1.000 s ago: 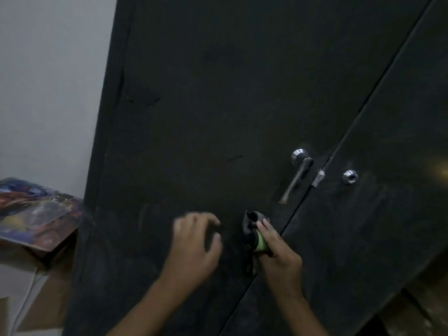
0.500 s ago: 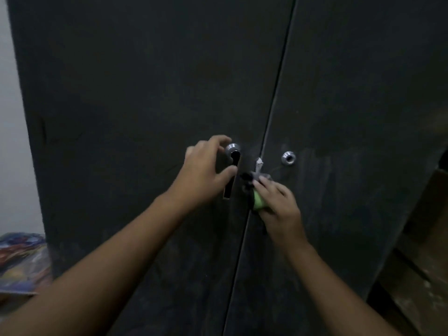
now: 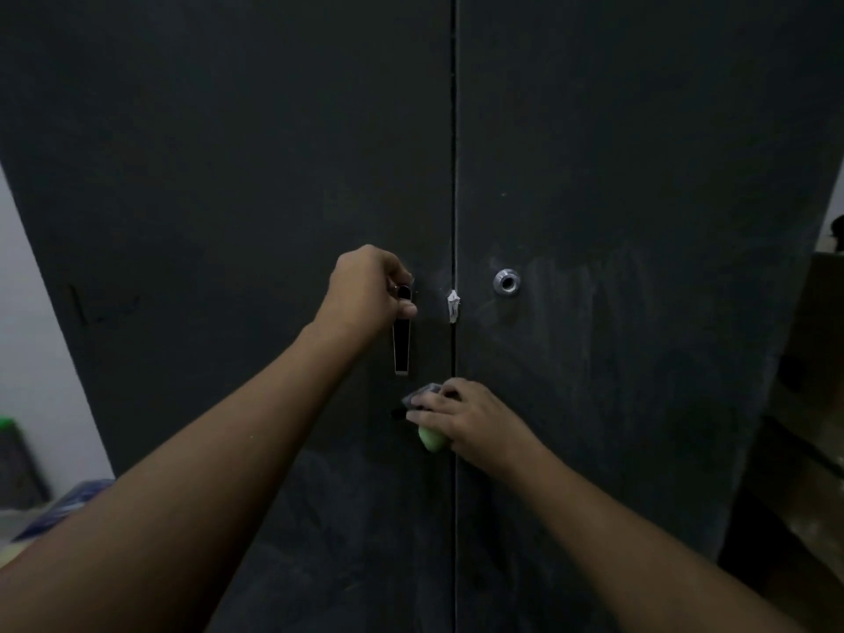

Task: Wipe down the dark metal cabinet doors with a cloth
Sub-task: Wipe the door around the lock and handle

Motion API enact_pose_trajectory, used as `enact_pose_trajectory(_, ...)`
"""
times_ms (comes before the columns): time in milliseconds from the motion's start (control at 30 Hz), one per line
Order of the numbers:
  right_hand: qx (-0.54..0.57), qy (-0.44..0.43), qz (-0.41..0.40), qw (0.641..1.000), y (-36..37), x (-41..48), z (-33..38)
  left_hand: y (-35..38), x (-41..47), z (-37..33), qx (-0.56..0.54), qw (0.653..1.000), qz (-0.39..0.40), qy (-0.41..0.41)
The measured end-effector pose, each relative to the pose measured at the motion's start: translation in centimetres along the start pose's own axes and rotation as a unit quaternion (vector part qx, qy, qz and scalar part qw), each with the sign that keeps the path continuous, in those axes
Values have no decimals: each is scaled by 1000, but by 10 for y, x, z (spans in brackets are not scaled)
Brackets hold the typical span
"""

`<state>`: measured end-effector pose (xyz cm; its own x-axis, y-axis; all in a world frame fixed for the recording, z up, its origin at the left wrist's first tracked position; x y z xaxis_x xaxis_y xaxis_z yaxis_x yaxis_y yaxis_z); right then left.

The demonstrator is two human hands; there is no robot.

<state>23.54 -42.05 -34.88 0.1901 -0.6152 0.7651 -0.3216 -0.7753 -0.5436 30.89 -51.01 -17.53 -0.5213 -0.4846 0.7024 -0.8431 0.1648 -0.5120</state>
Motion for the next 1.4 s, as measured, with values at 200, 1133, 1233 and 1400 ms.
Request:
enact_pose_trajectory(200,-26,130,-200,971,-96,53,-53,6,5,-1,23,999,30,-29)
enact_pose_trajectory(1133,-94,3,-47,995,-137,116,-92,2,-5,-4,-13,1000,-15,24)
enact_pose_trajectory(1233,-71,105,-100,987,-152,94,-122,5,1,-3,-10,1000,13,-14)
enact_pose_trajectory(1400,-60,221,-73,971,-146,33,-141,11,2,4,-7,998,22,-50)
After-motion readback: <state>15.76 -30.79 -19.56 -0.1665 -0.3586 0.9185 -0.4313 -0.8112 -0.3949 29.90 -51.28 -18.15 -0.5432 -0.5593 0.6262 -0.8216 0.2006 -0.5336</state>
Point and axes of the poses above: each hand's wrist, its own x-axis towards the middle knuckle, its own y-axis out of the palm, z = x × y, the point moved 9 cm from there along x, towards the middle knuckle, and after that the axes turned 13 degrees about -z, right-handed, at the moved point
